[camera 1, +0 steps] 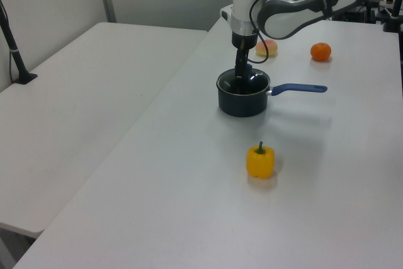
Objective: Close lid
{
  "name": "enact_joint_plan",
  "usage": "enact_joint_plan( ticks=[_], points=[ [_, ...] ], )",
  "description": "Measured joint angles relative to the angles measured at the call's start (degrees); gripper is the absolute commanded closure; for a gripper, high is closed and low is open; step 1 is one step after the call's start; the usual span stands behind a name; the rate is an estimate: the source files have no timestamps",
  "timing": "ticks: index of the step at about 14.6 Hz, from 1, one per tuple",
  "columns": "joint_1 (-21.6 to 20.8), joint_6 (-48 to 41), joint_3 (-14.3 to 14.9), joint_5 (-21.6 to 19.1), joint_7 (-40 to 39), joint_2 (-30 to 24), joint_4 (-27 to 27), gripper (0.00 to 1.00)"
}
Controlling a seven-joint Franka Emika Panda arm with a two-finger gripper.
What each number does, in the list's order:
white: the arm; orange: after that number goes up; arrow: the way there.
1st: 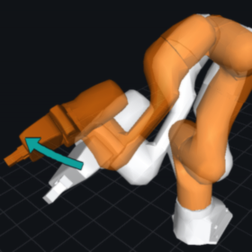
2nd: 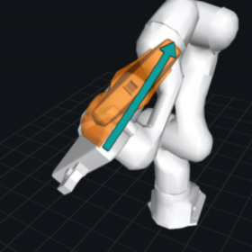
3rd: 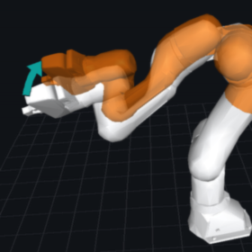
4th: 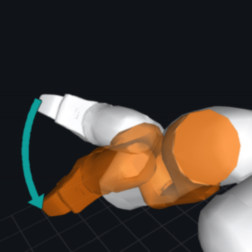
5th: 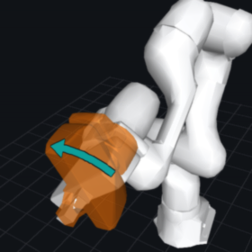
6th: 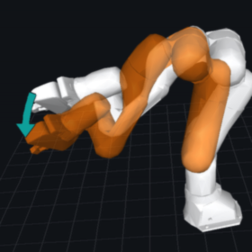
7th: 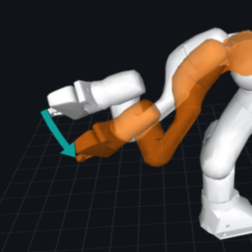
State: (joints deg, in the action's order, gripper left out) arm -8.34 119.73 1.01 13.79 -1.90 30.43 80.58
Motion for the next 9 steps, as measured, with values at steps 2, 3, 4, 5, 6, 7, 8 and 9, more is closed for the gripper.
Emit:
enact_joint_plan(
  ticks=[2,3,4,5,6,7,8,9],
  points=[
    [0.0,-0.1,0.0,0.0,1.4,-1.3,0.0,0.0],
    [0.0,-1.1,0.0,0.0,2.9,-3.0,0.2,0.0],
    [0.0,-3.0,0.0,-0.2,5.2,-5.3,0.8,0.0],
    [0.0,-4.6,0.0,-0.9,7.2,-7.2,1.5,0.0],
    [0.0,-7.3,0.0,-3.0,9.2,-9.9,2.2,0.0],
    [0.0,-9.7,0.0,-5.2,10.1,-11.8,2.6,0.0],
    [0.1,-12.8,0.0,-7.2,10.4,-13.8,2.8,0.0],
    [0.1,-15.5,0.0,-8.5,10.5,-15.7,2.9,0.0]
  ],
)
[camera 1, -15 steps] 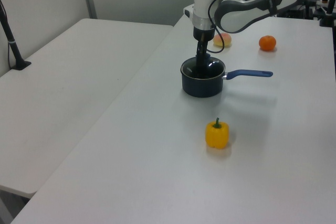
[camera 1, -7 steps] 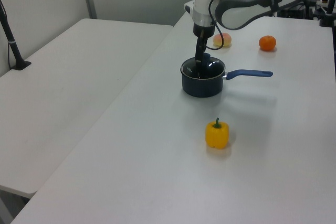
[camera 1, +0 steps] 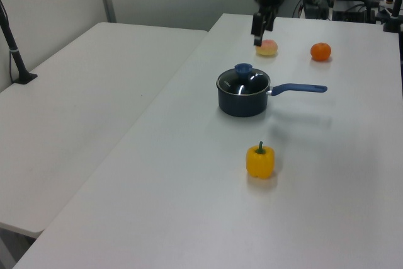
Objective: Close lid
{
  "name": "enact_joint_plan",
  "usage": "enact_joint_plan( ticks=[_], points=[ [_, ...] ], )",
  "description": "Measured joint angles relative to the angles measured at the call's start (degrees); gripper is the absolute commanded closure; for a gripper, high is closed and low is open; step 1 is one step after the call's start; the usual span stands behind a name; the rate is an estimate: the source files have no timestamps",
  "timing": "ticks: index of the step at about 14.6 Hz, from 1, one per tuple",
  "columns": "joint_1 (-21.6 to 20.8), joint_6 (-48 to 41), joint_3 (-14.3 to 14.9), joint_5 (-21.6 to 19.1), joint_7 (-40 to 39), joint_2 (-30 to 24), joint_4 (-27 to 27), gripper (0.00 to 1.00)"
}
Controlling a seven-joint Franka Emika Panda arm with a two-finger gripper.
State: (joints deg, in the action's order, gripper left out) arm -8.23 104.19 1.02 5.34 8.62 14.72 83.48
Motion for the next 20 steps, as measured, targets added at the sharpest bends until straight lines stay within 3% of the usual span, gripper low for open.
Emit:
enact_joint_plan(
  ticks=[9,15,20],
  points=[
    [2.1,-12.4,-0.1,-6.0,0.8,-14.1,3.9,0.0],
    [7.5,-12.1,-4.1,-9.0,-2.4,-16.3,6.8,0.0],
    [8.0,-6.2,-4.5,-9.0,-11.6,-16.8,10.4,0.0]
  ],
)
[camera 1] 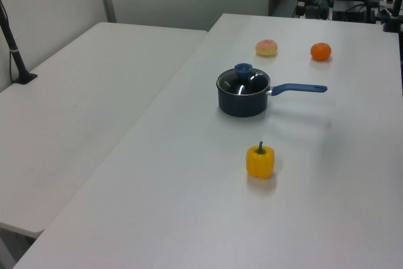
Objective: Close lid
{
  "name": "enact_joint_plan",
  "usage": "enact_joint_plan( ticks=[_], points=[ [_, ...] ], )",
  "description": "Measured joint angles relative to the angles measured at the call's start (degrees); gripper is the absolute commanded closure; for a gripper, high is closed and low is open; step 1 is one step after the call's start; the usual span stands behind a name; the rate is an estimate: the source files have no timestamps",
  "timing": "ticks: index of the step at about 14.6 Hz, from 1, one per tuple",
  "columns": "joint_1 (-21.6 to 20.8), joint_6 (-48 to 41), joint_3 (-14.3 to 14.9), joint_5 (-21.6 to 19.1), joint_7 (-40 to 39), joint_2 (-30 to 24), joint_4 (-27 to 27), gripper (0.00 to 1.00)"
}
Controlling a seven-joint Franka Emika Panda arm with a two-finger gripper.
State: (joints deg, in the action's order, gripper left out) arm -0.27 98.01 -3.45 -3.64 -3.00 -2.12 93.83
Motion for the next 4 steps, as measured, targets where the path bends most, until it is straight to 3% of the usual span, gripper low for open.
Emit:
enact_joint_plan(
  ticks=[4],
  points=[
    [0.3,0.1,0.0,0.0,-3.6,0.0,0.1,0.0]
  ],
)
